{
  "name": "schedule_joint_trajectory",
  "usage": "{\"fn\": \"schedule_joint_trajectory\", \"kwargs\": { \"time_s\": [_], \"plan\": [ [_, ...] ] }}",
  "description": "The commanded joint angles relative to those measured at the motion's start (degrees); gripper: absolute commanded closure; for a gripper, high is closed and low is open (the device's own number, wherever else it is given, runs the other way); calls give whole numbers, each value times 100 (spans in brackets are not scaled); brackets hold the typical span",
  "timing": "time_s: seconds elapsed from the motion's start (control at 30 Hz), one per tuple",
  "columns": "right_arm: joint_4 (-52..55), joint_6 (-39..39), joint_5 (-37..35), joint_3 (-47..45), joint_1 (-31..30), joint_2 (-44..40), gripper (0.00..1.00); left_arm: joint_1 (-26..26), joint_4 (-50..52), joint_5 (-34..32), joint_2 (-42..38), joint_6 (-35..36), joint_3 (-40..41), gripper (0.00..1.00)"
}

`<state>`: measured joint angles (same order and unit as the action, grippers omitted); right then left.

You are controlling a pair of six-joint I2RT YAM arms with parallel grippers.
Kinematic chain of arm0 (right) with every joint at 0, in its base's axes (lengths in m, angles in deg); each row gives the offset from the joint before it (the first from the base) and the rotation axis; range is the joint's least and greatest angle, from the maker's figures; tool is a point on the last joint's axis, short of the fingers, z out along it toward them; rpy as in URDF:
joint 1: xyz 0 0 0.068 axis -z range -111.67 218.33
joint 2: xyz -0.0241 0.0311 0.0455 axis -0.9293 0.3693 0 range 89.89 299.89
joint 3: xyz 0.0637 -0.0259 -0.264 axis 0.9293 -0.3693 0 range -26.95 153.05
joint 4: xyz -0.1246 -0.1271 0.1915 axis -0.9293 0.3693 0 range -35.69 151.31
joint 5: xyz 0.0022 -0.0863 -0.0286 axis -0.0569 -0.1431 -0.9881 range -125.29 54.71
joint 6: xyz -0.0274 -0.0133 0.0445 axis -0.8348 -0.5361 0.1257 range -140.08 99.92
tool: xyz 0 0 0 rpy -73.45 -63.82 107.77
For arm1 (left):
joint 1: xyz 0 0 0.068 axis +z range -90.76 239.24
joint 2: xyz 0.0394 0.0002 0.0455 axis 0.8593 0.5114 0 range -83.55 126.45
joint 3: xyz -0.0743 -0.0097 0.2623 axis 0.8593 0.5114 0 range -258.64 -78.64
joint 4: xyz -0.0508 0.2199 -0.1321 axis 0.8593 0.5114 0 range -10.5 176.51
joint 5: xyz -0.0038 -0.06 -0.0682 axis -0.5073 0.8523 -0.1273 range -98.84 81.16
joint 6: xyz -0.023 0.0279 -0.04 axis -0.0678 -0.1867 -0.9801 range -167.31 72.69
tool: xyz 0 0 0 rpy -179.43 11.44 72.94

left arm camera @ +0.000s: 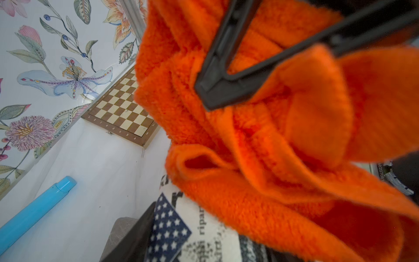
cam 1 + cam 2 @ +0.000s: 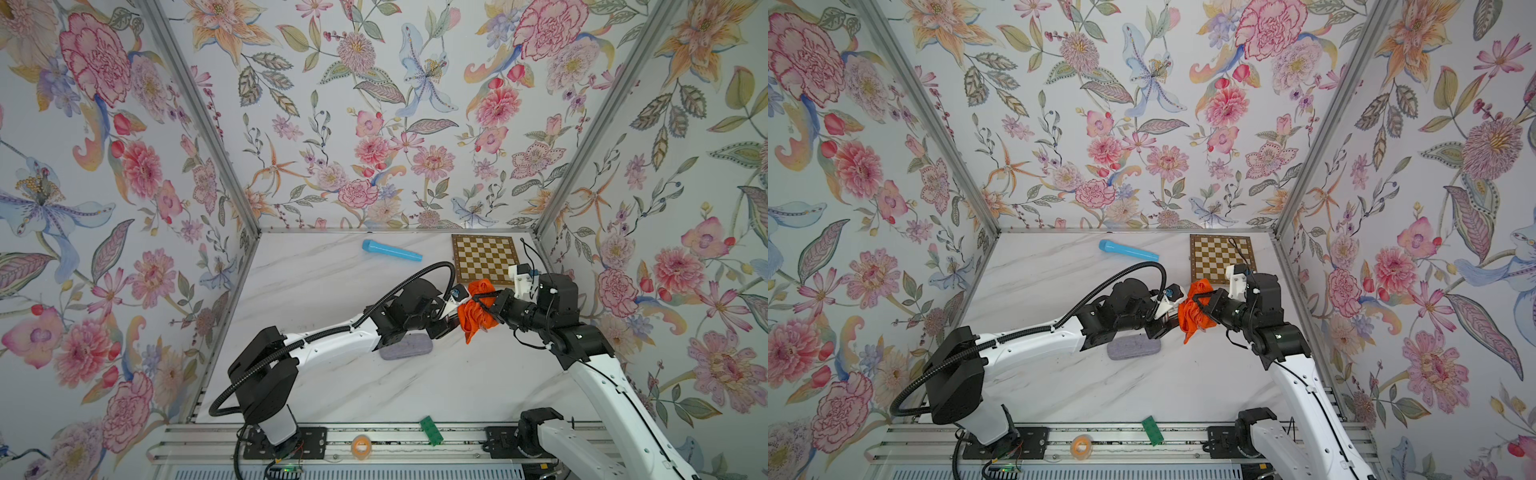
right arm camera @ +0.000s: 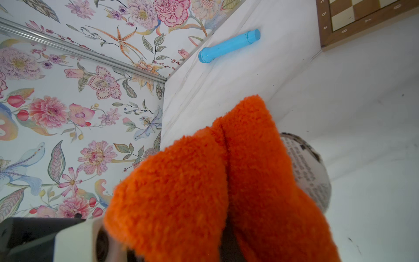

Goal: Wipe the eyeglass case
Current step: Wipe the dirt from the eyeglass case.

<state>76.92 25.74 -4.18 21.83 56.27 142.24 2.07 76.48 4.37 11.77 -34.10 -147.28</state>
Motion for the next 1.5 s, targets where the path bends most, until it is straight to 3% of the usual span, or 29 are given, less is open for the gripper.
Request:
{"fn": "schedule_joint_trajectory", "kwargs": {
  "time_s": [0.0,0.13,0.3,0.4,0.57,0.67,0.77,0.83,0.9,1.0,1.07,1.2,1.33,1.47],
  "plan": [
    [-776,249,-42,-13,-435,263,100,-206,-393,343,-372,216,-18,65],
    [-496,-14,67,187,-548,407,100,-216,-476,63,-455,289,85,66],
    [478,-594,359,471,349,304,100,-202,-543,-115,-524,367,176,66],
    [370,-466,113,308,41,276,100,-154,-654,-150,-524,298,201,66],
    [-1488,651,-114,-624,-1005,190,100,-15,-945,-117,-524,97,268,66],
    [-732,45,-190,-252,-643,182,100,-4,-945,-83,-749,114,262,66],
    [-186,-410,117,43,149,231,100,3,-944,-99,-836,104,302,66],
    [-18,-518,311,182,332,395,100,12,-948,-116,-894,77,349,65],
    [-196,-383,252,187,-44,495,100,32,-966,-173,-945,30,393,65],
    [-1299,281,-17,-208,-941,557,100,43,-1063,-230,-989,-74,454,65],
    [-1828,545,39,-367,-1166,691,100,55,-1103,-258,-1001,-115,472,65],
    [-1071,-44,34,-146,-582,584,100,76,-1030,-240,-1040,-96,448,65],
    [-815,-38,639,-30,278,316,100,82,-981,-282,-1147,-78,500,65],
    [-1007,225,313,48,-450,356,100,77,-1032,-267,-1108,-115,484,65]
  ]
}}
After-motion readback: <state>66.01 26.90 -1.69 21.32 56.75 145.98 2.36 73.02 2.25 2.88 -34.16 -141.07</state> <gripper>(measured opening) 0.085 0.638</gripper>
